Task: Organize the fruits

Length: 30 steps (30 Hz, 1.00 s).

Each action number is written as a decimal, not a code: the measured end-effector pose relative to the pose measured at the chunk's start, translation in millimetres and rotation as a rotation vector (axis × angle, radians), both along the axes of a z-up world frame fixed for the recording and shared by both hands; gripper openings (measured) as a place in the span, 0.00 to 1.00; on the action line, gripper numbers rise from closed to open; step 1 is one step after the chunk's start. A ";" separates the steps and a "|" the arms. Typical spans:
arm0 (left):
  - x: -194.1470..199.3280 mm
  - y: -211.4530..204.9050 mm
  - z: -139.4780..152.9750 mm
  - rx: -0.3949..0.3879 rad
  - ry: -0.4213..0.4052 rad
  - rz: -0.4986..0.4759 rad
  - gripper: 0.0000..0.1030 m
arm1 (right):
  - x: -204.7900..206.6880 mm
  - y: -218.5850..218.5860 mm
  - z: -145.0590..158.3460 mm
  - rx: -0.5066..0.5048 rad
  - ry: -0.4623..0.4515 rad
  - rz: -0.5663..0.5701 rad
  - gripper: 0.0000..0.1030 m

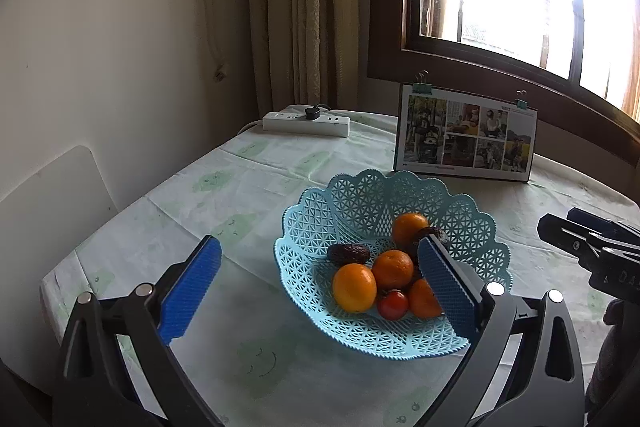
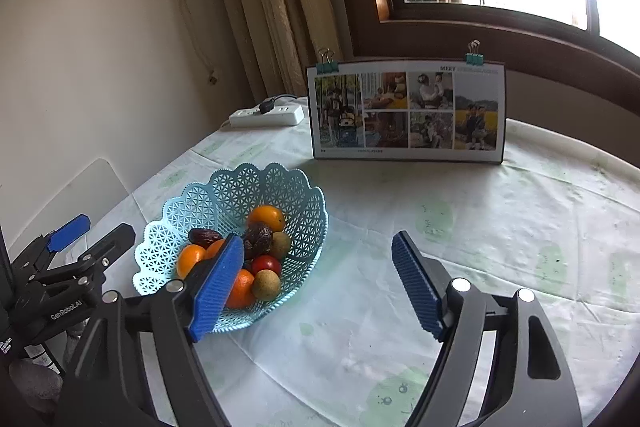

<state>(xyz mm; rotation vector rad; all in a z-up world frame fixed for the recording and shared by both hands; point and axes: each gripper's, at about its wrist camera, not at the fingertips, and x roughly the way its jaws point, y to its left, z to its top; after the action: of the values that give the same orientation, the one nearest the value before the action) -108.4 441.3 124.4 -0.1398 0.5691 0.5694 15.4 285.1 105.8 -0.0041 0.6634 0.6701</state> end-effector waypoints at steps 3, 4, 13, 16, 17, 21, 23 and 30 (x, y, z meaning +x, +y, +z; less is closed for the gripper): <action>-1.3 -5.2 2.3 0.006 -0.001 -0.007 0.97 | -5.5 -4.5 2.9 0.007 -0.011 -0.006 0.78; -2.0 -7.2 3.0 0.009 -0.002 -0.011 0.97 | -7.4 -5.6 3.5 0.008 -0.014 -0.007 0.78; -8.8 -18.7 6.7 0.016 -0.003 -0.015 0.97 | -25.1 -15.3 6.5 -0.010 -0.059 -0.014 0.89; -10.2 -22.6 6.4 0.023 0.004 -0.016 0.97 | -30.3 -17.6 6.8 -0.014 -0.072 -0.017 0.91; -10.9 -24.2 6.4 0.027 0.005 -0.015 0.97 | -31.8 -18.4 6.7 -0.016 -0.075 -0.019 0.91; -13.7 -27.8 6.3 0.040 0.010 -0.010 0.97 | -39.8 -19.5 6.2 -0.050 -0.117 -0.054 0.95; -15.1 -28.8 5.6 0.053 0.007 -0.001 0.97 | -45.8 -17.8 6.5 -0.078 -0.152 -0.066 0.95; -23.0 -24.4 0.1 0.054 0.002 0.021 0.97 | -60.5 -3.8 -1.9 -0.141 -0.184 -0.011 0.95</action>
<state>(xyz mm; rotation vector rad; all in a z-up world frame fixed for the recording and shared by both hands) -131.4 416.8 124.5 -0.0942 0.5542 0.6044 -45.0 281.3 103.8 -0.1900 0.5318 0.6036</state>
